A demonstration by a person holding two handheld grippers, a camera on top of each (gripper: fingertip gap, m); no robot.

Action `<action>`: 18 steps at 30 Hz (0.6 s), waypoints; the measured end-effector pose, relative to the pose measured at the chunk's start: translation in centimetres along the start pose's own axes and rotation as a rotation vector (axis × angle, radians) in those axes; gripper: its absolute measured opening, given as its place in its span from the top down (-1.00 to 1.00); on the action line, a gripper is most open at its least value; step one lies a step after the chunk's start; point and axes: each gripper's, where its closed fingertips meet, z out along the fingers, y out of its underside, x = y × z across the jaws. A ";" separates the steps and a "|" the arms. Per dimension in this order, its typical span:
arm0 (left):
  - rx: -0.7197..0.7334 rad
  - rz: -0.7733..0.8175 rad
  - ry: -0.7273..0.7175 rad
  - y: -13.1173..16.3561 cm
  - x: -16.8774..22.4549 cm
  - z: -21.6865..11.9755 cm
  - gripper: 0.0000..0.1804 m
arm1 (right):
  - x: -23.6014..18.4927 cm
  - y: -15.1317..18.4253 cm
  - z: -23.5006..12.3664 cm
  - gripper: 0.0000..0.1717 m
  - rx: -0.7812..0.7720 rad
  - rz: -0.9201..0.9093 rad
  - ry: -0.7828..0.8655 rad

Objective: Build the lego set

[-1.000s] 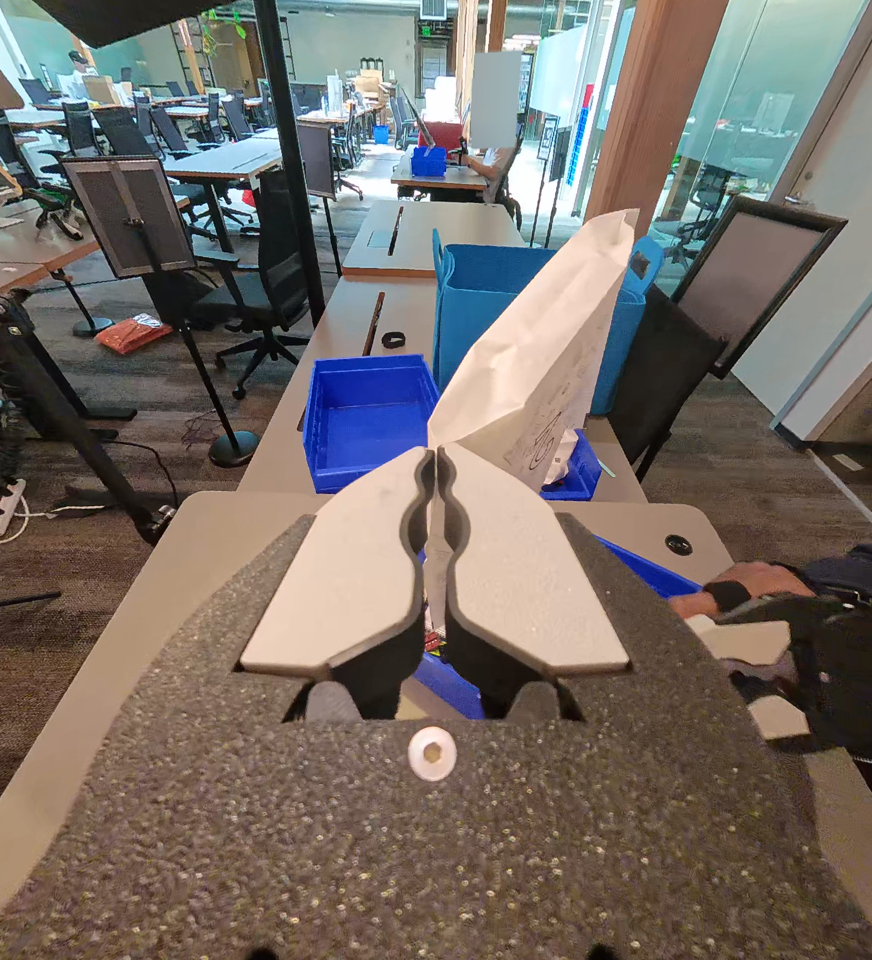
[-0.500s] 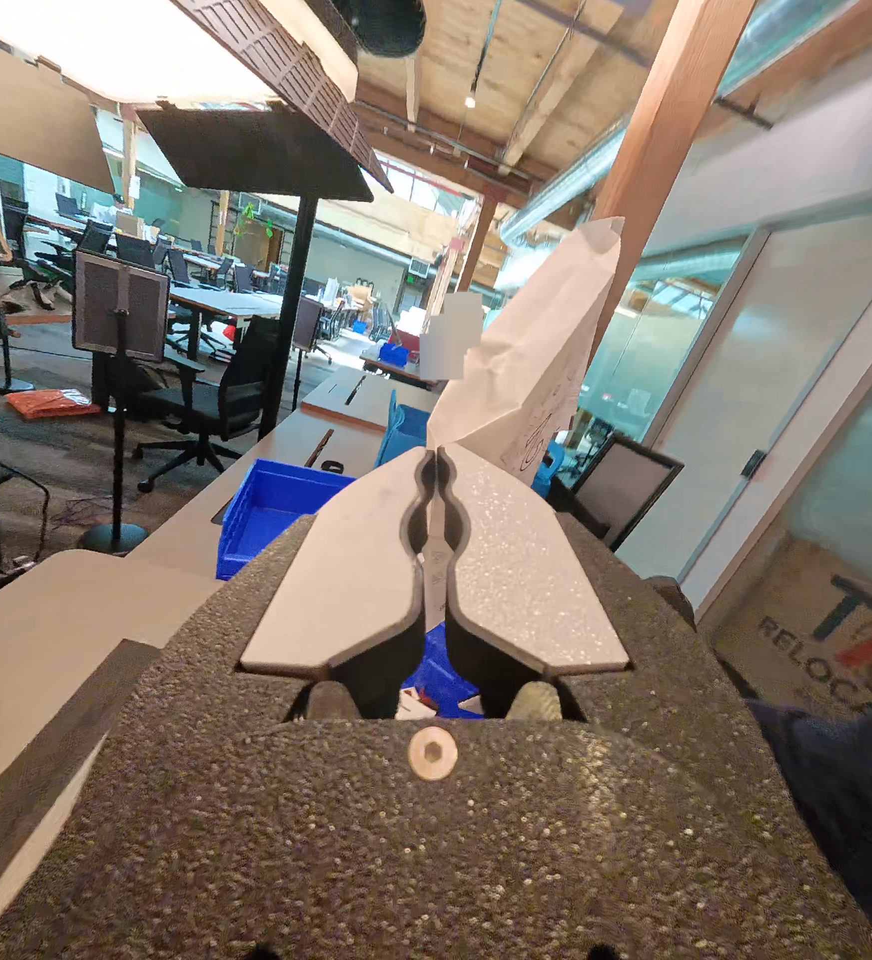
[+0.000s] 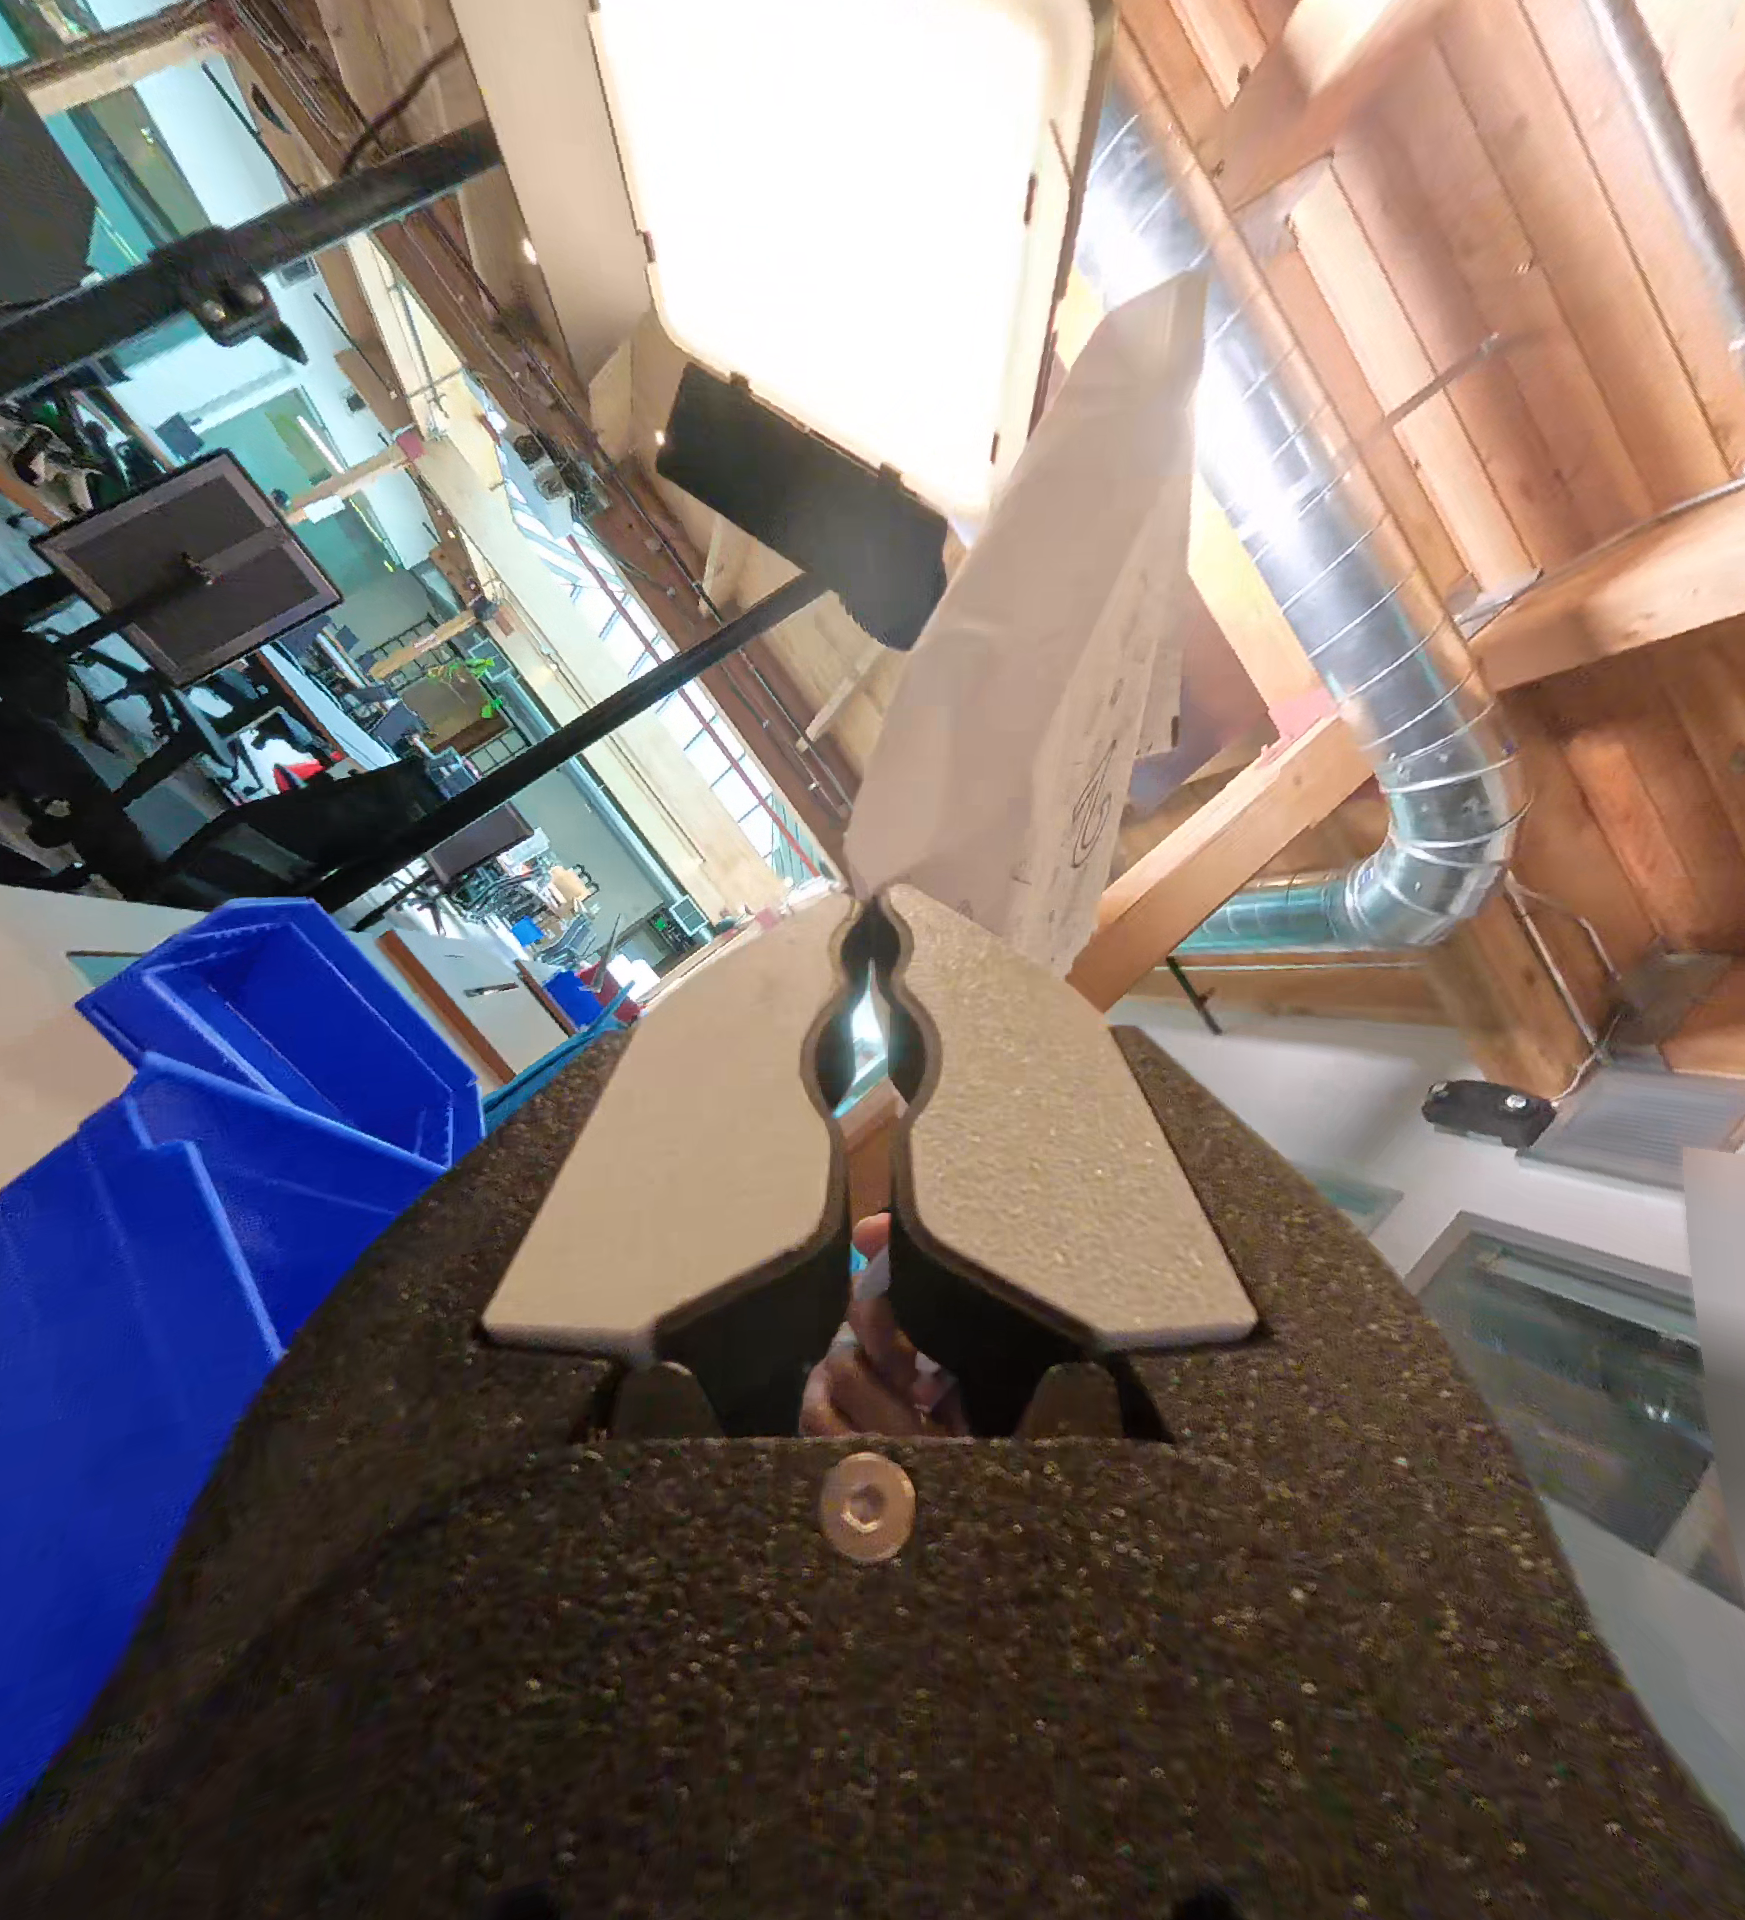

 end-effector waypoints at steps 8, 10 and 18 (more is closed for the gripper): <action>0.090 -0.096 0.024 2.4 -1.3 -2.0 1.00 | 0.3 -2.7 0.1 1.00 -0.094 -0.043 0.094; 0.120 -0.105 0.003 2.7 -1.9 -2.4 1.00 | -0.1 -3.0 0.3 1.00 -0.135 -0.054 0.081; 0.071 -0.176 0.018 6.3 -2.1 -1.4 0.99 | 0.4 -7.9 1.1 0.98 -0.064 0.017 0.144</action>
